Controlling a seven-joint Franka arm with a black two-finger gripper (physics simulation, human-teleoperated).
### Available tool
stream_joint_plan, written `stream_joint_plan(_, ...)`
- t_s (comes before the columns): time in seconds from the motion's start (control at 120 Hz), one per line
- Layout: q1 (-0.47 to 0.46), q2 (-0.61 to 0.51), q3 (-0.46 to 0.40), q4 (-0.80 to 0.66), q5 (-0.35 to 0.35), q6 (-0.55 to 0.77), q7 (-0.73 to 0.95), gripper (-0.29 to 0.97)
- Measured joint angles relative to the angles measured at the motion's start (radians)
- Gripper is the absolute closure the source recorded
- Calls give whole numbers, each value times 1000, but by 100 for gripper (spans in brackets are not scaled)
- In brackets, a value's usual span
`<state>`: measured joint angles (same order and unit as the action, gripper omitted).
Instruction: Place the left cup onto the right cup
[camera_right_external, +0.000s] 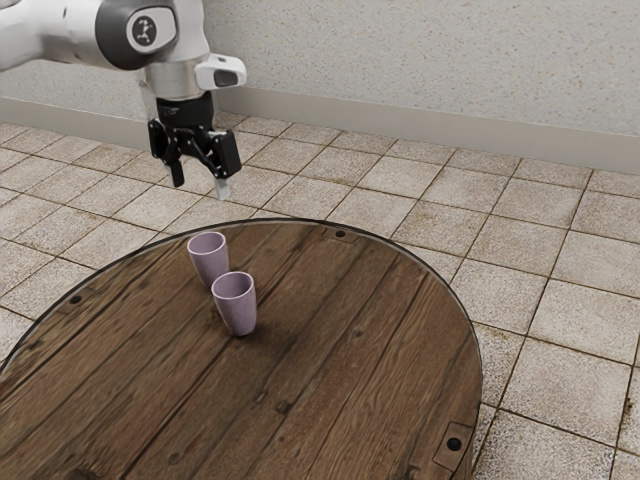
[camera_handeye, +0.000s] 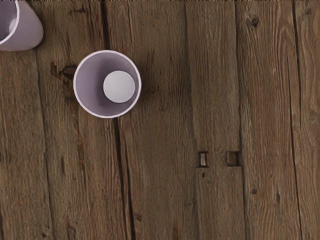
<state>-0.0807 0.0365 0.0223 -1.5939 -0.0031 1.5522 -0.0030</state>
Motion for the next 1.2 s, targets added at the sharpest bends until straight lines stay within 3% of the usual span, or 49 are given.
stream_joint_plan(0.35,-20,13,9,-10,-2,40,0,0)
stream_joint_plan(0.842,-3,152,153,19,-9,128,21,0)
stream_joint_plan(1.2,19,268,163,106,-27,164,70,0)
